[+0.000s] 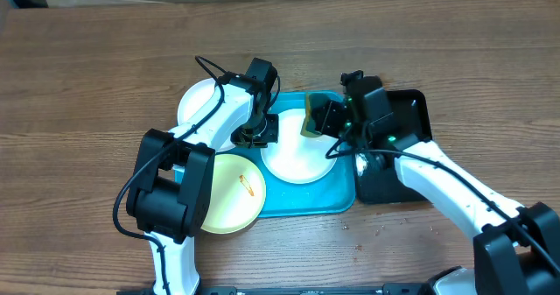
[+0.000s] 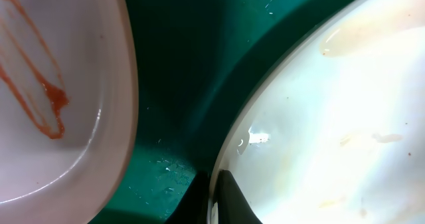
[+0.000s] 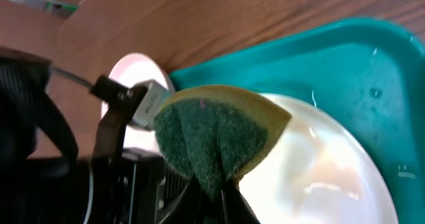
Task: Clean dirty plates on tray and stack at the side
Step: 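Return the sponge to the black tray with the right gripper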
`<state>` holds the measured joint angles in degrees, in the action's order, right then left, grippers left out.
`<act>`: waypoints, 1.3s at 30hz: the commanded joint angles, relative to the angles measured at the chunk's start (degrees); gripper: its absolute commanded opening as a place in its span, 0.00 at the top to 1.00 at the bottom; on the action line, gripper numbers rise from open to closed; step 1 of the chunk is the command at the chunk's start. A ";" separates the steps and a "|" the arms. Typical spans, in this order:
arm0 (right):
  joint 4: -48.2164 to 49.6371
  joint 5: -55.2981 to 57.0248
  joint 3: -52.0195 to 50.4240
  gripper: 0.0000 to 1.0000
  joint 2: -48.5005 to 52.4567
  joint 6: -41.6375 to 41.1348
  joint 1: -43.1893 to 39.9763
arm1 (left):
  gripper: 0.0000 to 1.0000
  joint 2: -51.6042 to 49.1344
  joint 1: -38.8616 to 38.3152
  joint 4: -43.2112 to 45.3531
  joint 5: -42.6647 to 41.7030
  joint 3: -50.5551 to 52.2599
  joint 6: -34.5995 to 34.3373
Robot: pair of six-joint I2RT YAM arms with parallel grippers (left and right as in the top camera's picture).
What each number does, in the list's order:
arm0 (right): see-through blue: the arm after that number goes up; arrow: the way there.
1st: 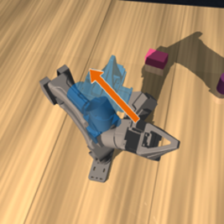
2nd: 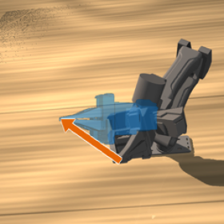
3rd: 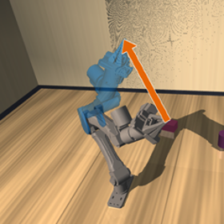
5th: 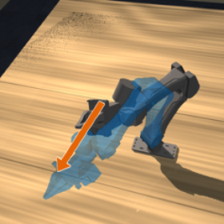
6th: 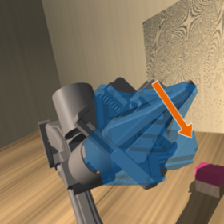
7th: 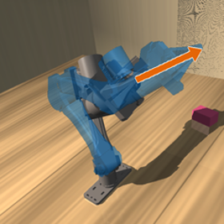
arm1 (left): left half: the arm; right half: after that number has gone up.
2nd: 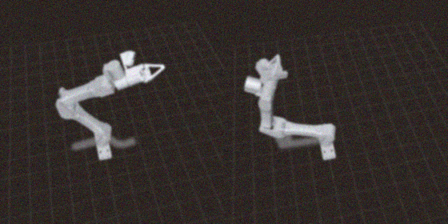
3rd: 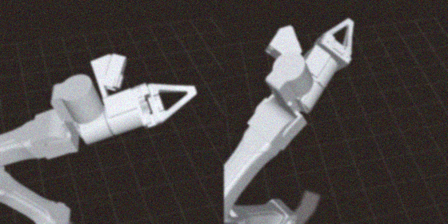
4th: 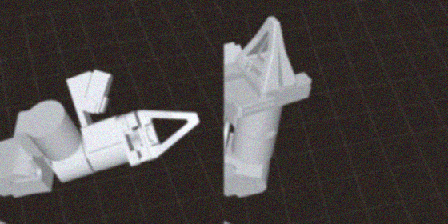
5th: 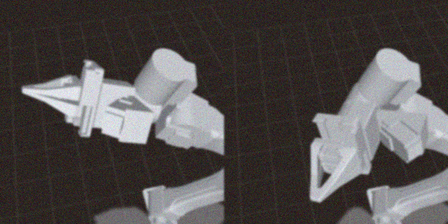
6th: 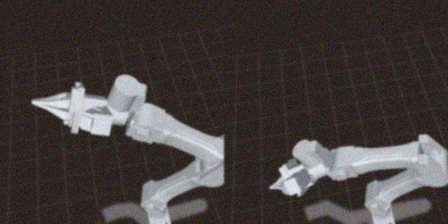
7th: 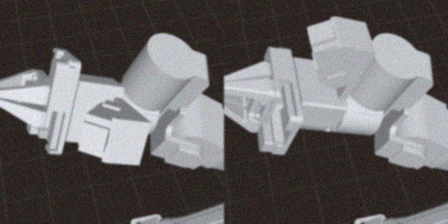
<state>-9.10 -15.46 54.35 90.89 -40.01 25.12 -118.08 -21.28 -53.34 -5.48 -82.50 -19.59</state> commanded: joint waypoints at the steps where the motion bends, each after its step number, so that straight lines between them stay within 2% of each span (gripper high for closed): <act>1: -0.26 -13.73 0.13 0.96 -2.19 2.80 -5.22 | 0.96 -0.50 -0.02 0.04 1.42 0.85 -1.16; 4: -2.47 -20.87 0.13 0.96 -4.31 6.05 -10.73 | 0.96 1.25 -0.02 0.20 1.81 0.83 -1.14; 6: -7.48 -21.64 0.13 0.96 -6.08 6.99 -14.53 | 0.96 3.17 -0.04 0.20 2.95 0.76 -1.14; 9: -16.09 -21.20 0.13 0.96 -8.46 13.31 -19.19 | 0.96 6.95 -0.04 0.22 5.03 0.70 -1.18; 13: -27.47 -14.10 0.13 0.96 -10.54 20.52 -23.63 | 0.96 12.37 -0.02 0.24 7.30 0.59 -1.20; 16: -34.64 -4.48 0.13 0.96 -10.45 22.29 -25.75 | 0.96 15.87 -0.02 0.24 8.11 0.59 -1.20; 20: -39.56 4.20 0.11 0.96 -10.43 23.61 -25.99 | 0.96 18.93 -0.02 0.55 8.44 0.24 -1.25; 29: -41.09 6.86 -1.03 0.96 -10.40 23.54 -25.83 | 0.96 19.58 -0.13 -1.05 8.44 -6.84 -1.49; 35: -35.54 6.86 -7.78 0.96 -10.38 23.54 -25.83 | 0.96 19.54 -0.68 1.42 7.61 -9.11 -2.93; 39: -28.39 4.83 -13.79 0.96 -10.29 23.56 -25.83 | 0.96 19.06 -3.13 5.16 7.48 -9.11 -2.91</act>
<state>-41.08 -9.45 43.90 81.38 -16.67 -0.75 -99.85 -22.06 -50.22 2.42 -90.17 -21.10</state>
